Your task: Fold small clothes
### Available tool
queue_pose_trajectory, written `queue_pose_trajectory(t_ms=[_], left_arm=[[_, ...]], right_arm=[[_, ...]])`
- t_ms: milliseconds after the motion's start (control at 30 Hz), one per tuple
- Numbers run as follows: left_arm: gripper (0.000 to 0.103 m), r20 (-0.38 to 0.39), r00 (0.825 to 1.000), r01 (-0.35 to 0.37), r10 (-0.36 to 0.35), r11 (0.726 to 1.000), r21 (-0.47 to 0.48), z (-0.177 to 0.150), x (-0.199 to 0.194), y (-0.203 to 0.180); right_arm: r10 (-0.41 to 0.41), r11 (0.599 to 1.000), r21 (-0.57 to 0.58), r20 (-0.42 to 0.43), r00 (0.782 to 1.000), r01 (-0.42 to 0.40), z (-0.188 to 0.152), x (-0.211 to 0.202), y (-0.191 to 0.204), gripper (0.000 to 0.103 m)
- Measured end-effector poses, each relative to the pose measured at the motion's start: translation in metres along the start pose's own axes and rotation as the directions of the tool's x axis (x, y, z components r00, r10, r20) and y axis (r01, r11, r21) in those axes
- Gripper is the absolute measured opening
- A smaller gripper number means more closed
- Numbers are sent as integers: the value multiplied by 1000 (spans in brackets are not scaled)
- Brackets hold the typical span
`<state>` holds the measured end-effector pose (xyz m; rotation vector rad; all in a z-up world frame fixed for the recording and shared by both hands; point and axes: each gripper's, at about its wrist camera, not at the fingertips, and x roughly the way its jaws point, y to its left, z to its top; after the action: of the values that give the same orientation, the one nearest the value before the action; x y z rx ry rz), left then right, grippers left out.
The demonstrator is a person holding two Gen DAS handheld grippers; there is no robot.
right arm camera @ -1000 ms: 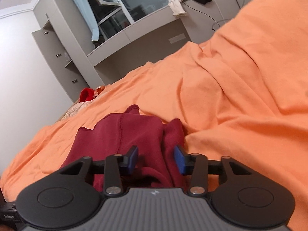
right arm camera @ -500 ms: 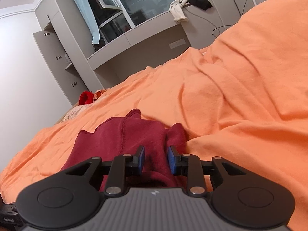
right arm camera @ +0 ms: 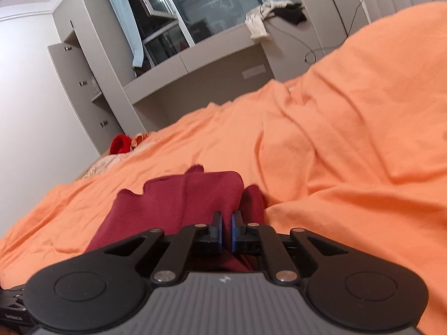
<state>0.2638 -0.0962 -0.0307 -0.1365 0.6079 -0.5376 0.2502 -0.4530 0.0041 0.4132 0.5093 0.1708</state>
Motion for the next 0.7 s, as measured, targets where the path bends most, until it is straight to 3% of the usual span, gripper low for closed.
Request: queue_pose_trajectory(t_ms=[167,267,300,433,533,700], left_arm=[[102,5,1000,-1,1,998,58,-3,2,-9],[102,-5,1000,1,-1,999,42,-3,3,-7],[102,-4,1000,1,-1,999,42,-4,3,-7],[102,-4,1000,5,-5,1000,30,-4,3,-5],[102,-8,1000,12,-11,1000,13,-3,4,-2],[103,-11,1000,16,-16,1000,-1,-3,5,0]], right_arm=[[-9,1000,9,-47,999,9,-6,11,-13,9],[-11,1000,6,-47,999,11,-8,12,-13,17],[-9,1000,5,-39,999,9,-6,10,-12,22],[31,999,12,-11,999,-31,-2,0,-11,63],[58,998,11,-46,997,-58,-3,4,-11,78],[40,999,23,-144,989,-37,-14,22,-13,89]])
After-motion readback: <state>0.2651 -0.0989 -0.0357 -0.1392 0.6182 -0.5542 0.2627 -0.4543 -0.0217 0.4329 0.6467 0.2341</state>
